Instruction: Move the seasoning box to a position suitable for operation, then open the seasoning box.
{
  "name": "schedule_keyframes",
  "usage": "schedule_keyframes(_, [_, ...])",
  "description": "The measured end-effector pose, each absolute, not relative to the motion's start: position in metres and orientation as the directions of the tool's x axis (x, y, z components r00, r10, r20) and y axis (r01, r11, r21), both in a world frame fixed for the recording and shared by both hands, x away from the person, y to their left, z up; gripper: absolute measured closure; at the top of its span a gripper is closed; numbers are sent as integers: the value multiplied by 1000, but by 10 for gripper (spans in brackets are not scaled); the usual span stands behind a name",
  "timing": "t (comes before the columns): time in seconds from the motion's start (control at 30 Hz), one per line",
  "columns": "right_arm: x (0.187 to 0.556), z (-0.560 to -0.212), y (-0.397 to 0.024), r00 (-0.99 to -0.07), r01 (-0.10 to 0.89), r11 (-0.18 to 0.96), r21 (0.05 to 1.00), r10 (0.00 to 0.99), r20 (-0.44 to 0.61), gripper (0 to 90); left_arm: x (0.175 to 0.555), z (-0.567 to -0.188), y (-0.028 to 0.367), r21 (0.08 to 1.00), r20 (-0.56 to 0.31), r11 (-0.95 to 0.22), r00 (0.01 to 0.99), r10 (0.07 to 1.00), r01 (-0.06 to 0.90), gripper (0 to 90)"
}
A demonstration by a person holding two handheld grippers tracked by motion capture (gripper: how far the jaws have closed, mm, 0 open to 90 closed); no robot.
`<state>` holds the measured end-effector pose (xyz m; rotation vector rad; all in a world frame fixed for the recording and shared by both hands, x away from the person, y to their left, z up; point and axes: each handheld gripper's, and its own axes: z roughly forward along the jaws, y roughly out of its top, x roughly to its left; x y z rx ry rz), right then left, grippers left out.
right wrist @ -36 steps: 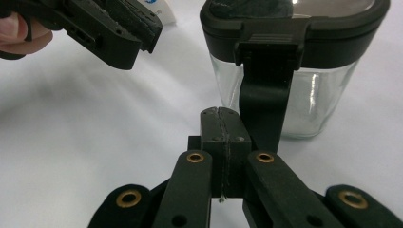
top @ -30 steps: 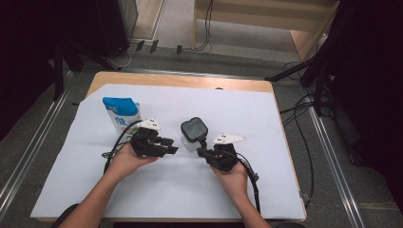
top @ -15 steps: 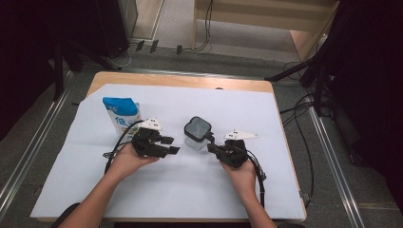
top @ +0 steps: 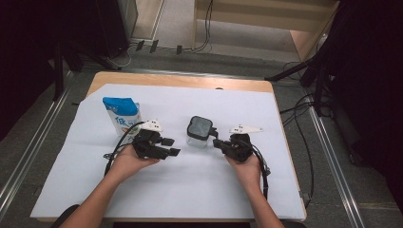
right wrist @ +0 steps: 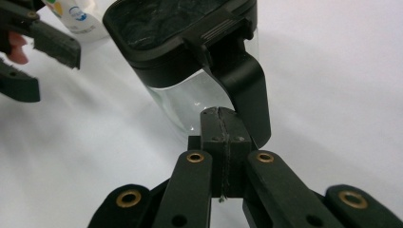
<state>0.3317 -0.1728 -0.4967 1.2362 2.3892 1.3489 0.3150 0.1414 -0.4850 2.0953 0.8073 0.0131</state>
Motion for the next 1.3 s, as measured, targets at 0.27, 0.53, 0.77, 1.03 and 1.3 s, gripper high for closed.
schedule_keyframes(0.27, [342, -497, -177, -640, 605, 248, 757, 716, 277, 900, 310, -487, 143, 742, -263, -409, 791, 552, 532, 486])
schedule_keyframes(0.53, [354, -499, -173, -645, 608, 269, 747, 716, 267, 900, 309, -489, 144, 741, -254, -416, 793, 554, 528, 490])
schedule_keyframes(0.77, [359, -499, -171, -647, 604, 272, 749, 716, 262, 900, 308, -490, 147, 746, -280, -382, 778, 563, 546, 491])
schedule_keyframes(1.03, [342, -489, -180, -667, 591, 306, 746, 707, 237, 900, 317, -491, 145, 755, -279, -362, 768, 577, 547, 444])
schedule_keyframes(1.3, [347, -484, -197, -639, 594, 258, 762, 728, 251, 900, 331, -482, 135, 761, -253, -387, 786, 564, 522, 404])
